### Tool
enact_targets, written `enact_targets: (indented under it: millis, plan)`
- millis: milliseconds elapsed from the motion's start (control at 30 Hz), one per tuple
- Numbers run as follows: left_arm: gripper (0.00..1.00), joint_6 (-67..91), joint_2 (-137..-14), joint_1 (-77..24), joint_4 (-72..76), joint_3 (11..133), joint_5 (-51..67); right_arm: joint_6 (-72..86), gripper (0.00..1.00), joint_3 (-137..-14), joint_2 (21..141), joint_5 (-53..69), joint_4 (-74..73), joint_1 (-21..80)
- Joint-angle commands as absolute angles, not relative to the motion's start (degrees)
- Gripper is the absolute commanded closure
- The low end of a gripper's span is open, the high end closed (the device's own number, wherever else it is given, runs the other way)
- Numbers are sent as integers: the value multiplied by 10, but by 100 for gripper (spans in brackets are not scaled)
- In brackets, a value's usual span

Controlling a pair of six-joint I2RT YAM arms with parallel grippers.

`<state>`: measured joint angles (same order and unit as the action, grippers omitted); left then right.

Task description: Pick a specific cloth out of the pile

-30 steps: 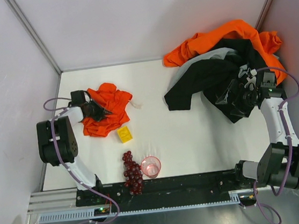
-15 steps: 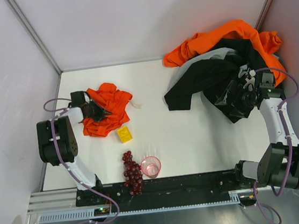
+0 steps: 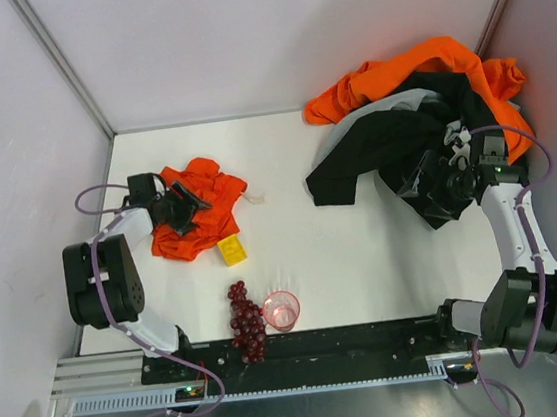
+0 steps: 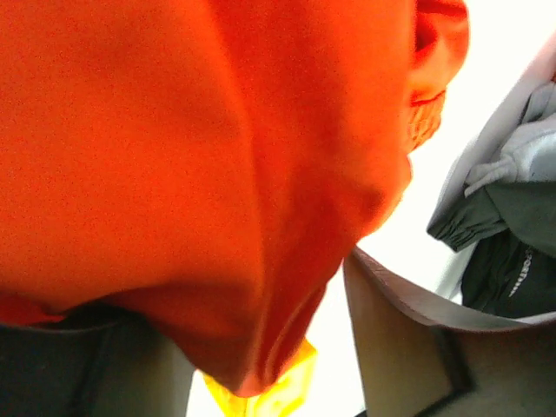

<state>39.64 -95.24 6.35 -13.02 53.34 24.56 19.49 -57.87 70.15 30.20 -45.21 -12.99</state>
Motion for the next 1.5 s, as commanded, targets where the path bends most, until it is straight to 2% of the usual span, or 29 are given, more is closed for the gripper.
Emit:
enact_targets:
  millis: [0, 100, 233, 800, 1100, 1467]
  plan:
    - [26, 384, -889, 66, -153, 514, 260, 201, 1, -575, 681, 295, -442, -124]
    - [11, 385, -851, 66, -154, 503, 270, 203, 1, -575, 679, 293, -442, -120]
    - [1, 387, -800, 66, -153, 494, 286, 207, 1, -575, 676, 291, -441, -112]
    - [0, 383, -706, 64, -167, 487, 315, 219, 1, -575, 676, 277, -438, -84]
    - [0, 303, -678, 24, -266, 528, 222, 225, 1, -574, 662, 263, -448, -68]
    - [0, 232, -657, -104, -355, 586, 58, 239, 1, -575, 631, 231, -452, -16]
